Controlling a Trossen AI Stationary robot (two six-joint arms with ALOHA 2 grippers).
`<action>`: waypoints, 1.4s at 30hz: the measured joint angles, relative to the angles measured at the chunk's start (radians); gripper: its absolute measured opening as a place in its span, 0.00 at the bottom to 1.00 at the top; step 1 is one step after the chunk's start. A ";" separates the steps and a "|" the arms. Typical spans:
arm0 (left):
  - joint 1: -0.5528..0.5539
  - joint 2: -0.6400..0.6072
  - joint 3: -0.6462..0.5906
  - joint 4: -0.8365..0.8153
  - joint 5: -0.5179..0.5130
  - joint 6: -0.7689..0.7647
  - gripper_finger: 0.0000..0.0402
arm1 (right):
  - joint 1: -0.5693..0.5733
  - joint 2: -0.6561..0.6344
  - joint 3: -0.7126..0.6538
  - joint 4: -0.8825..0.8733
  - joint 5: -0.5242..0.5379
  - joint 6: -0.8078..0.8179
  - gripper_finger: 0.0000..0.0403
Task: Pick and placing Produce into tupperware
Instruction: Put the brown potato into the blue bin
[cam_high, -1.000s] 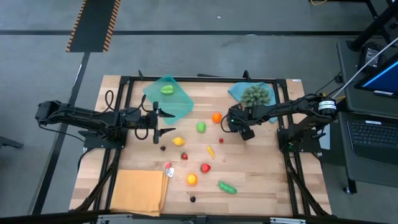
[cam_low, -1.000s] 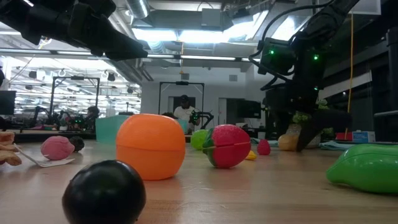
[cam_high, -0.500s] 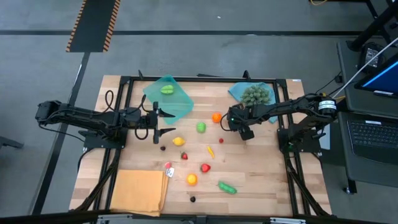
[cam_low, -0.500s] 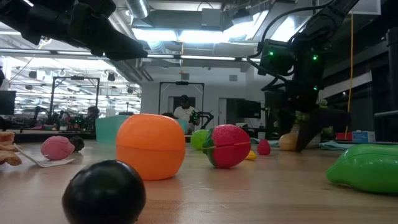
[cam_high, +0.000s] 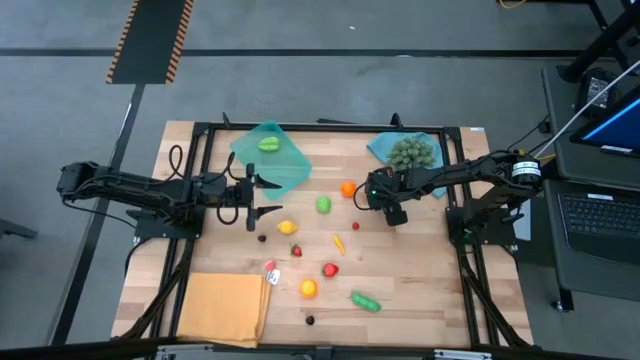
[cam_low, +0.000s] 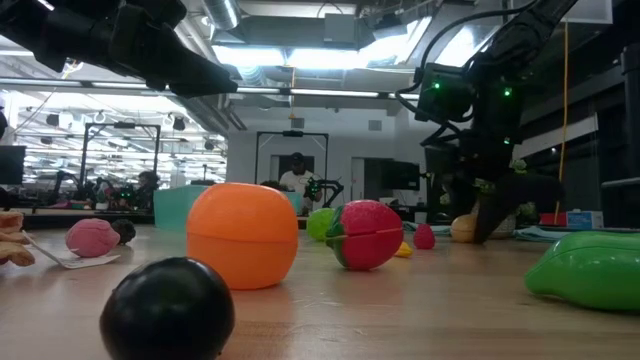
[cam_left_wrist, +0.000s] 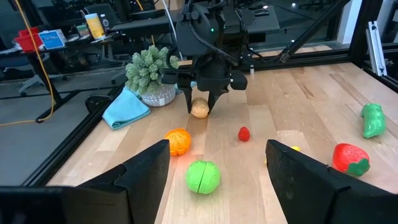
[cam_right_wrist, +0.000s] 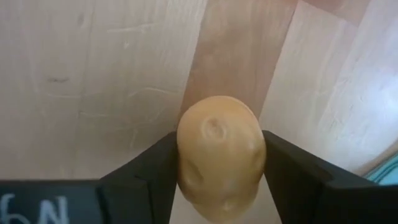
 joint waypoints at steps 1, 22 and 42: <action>0.000 0.000 0.000 0.000 0.000 0.000 0.64 | 0.000 0.000 0.000 0.000 0.001 0.007 0.49; 0.000 0.000 0.000 0.000 0.000 -0.018 0.64 | -0.001 -0.056 0.145 -0.004 0.024 0.181 0.49; -0.001 0.000 0.000 0.030 0.000 -0.139 0.65 | 0.154 -0.206 0.155 0.228 0.023 0.226 0.49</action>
